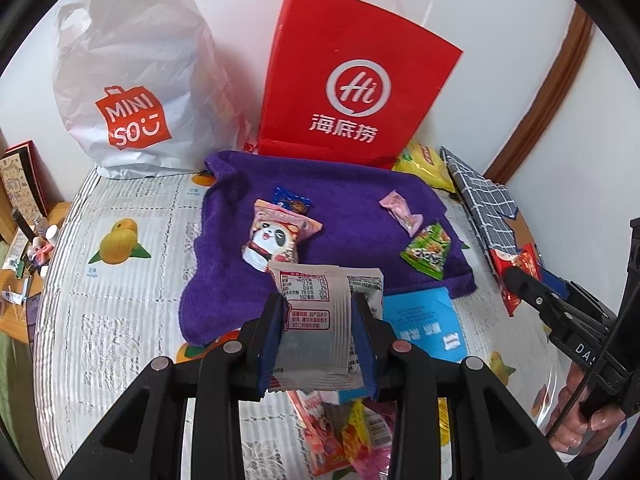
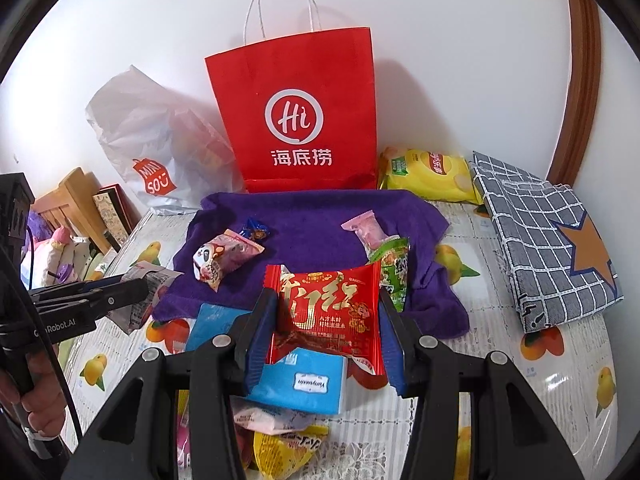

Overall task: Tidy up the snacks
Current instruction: 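Carry the red packet and white packet with both tools over the purple towel, then open both tools to drop the red and white packets on the towel, then move both open tools back toward the snacks beside the blue tissue pack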

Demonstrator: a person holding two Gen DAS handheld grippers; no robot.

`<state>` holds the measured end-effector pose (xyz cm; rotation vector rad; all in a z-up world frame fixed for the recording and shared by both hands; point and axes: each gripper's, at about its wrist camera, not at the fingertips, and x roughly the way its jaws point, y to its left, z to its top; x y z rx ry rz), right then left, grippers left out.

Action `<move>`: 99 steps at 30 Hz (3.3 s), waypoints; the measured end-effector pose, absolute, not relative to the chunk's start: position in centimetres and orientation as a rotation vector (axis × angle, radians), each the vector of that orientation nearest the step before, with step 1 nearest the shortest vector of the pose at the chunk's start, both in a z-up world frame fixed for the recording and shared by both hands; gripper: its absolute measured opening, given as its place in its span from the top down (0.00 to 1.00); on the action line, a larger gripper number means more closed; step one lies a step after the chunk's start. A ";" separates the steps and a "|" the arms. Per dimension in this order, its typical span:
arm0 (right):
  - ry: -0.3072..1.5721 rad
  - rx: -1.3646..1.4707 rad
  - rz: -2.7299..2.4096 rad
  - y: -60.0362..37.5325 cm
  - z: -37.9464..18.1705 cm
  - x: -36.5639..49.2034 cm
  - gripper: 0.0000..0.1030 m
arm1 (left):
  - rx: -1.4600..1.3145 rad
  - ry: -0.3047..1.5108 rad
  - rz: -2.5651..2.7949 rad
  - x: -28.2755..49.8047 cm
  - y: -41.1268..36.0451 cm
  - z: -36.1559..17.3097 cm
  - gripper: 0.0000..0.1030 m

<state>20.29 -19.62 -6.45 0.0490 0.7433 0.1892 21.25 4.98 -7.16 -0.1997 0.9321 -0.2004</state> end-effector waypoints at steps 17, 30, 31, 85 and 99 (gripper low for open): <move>0.781 0.075 0.144 -21.3 -8.5 26.0 0.53 | -0.227 0.948 -0.167 26.3 7.1 -8.7 0.68; 0.861 0.066 0.202 -19.3 -12.1 30.7 0.53 | -0.221 0.933 -0.179 30.7 5.3 -9.5 0.68; 0.867 0.064 0.207 -19.2 -12.3 31.0 0.53 | -0.218 0.935 -0.180 31.1 5.1 -9.6 0.68; 0.780 0.002 0.147 -18.1 -7.4 24.1 0.35 | -0.168 0.865 -0.150 23.9 5.6 -6.2 0.37; 0.698 -0.022 0.006 -20.4 -6.0 18.2 0.35 | -0.132 0.804 -0.132 17.6 5.4 -4.1 0.37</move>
